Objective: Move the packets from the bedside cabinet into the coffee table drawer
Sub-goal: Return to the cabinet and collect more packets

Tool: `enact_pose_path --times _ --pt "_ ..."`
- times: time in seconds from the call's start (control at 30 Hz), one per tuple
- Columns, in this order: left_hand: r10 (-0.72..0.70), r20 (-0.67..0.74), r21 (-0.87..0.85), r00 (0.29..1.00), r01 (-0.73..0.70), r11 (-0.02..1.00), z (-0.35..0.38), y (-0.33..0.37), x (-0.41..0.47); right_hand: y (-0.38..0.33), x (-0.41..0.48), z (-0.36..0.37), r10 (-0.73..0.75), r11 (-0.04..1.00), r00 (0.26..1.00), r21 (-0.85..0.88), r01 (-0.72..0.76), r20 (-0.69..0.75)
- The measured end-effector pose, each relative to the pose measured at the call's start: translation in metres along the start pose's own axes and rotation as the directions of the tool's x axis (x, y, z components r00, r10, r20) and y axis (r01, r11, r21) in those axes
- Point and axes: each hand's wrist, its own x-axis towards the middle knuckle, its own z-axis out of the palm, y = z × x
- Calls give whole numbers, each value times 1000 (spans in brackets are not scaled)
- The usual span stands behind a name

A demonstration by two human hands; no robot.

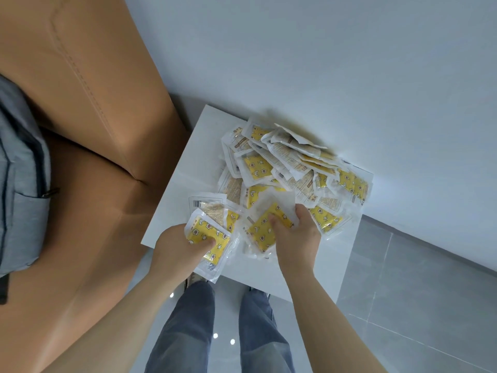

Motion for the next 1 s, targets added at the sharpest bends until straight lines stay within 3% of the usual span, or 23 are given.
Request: enact_pose_path --times 0.3,0.5,0.73,1.0 --pt "163 -59 22 985 -162 987 -60 38 -59 -51 -72 -57 -64 994 997 89 67 -36" --pt "375 -65 55 925 -372 926 -122 89 -118 -107 -129 -114 -246 965 962 62 255 -122" --pt "622 -34 85 782 -618 782 -182 172 -194 -169 -208 -187 -325 930 876 49 365 -356" --pt "831 27 -12 556 -831 556 -178 273 -296 -191 -282 -296 -312 889 687 54 456 -656"
